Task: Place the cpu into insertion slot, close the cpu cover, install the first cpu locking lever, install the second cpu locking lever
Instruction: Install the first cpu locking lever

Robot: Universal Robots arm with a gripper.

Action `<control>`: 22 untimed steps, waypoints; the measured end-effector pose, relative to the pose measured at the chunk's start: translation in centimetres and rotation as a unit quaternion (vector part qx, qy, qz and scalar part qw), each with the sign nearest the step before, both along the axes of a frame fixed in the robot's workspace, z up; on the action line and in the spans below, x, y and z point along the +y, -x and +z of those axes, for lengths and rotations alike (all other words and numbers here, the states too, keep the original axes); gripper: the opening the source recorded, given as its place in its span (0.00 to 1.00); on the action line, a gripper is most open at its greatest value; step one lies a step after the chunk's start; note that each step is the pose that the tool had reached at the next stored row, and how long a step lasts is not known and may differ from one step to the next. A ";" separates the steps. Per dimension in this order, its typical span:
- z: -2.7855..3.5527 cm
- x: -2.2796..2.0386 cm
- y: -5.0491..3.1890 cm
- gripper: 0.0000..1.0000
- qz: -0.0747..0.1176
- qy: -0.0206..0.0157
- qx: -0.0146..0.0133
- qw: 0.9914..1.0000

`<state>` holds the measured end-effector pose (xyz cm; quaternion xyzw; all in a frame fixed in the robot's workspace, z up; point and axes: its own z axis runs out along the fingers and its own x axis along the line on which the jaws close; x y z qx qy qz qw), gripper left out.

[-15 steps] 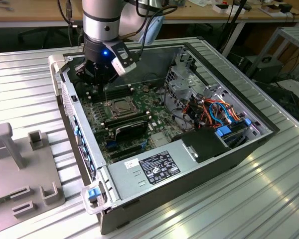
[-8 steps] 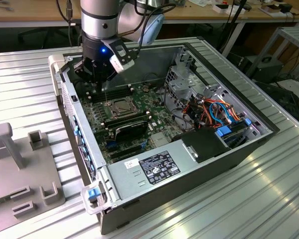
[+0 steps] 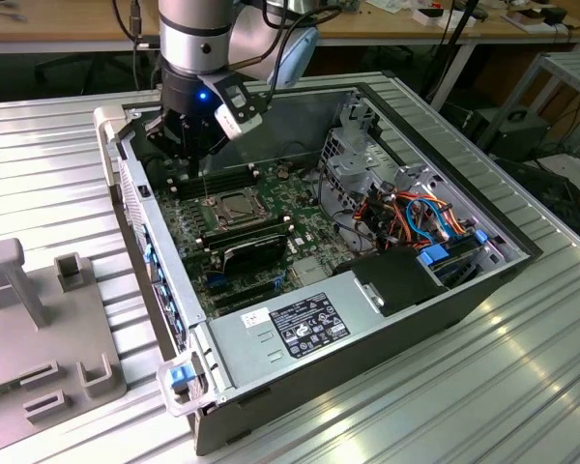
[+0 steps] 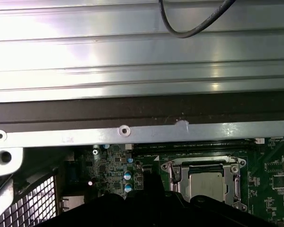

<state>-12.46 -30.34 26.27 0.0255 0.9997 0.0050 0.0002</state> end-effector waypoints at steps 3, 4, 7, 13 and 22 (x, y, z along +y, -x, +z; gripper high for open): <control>0.00 0.01 -0.51 0.11 0.000 0.000 0.000 1.000; 0.00 0.01 -0.65 0.11 0.000 0.000 0.000 1.000; 0.00 0.08 -0.79 0.11 0.001 0.000 0.000 1.000; 0.00 0.36 -0.97 0.11 0.003 0.000 0.000 1.000; -0.63 0.36 -1.02 0.11 0.009 -0.004 0.000 1.000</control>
